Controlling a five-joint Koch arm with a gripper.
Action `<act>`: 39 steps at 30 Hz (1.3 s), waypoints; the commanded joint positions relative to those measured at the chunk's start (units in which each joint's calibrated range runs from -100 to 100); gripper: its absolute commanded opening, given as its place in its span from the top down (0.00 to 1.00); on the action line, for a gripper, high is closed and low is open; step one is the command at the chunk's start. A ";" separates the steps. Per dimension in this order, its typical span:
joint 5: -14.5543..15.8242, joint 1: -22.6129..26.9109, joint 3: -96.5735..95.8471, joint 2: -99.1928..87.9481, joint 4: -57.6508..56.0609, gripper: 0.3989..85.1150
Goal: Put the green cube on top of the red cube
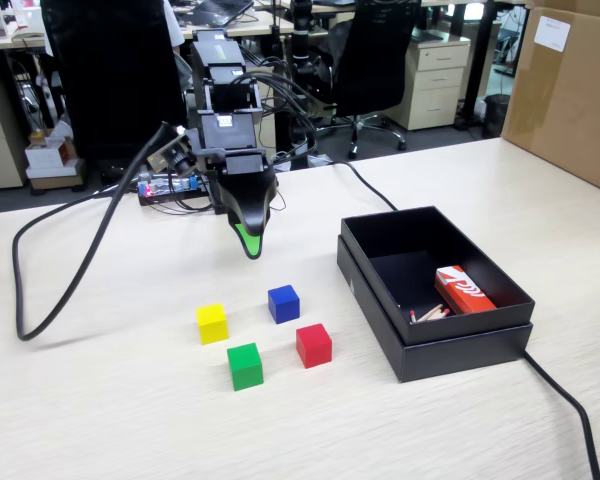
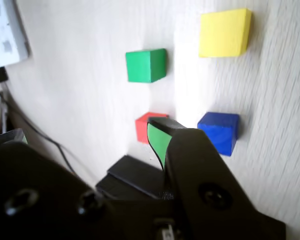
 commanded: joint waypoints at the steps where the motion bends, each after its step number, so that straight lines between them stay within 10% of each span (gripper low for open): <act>1: -0.78 -0.59 8.96 7.69 -2.07 0.45; 30: -2.39 -1.17 24.56 40.39 -2.77 0.48; 39: -3.17 -0.24 26.46 41.19 -8.47 0.81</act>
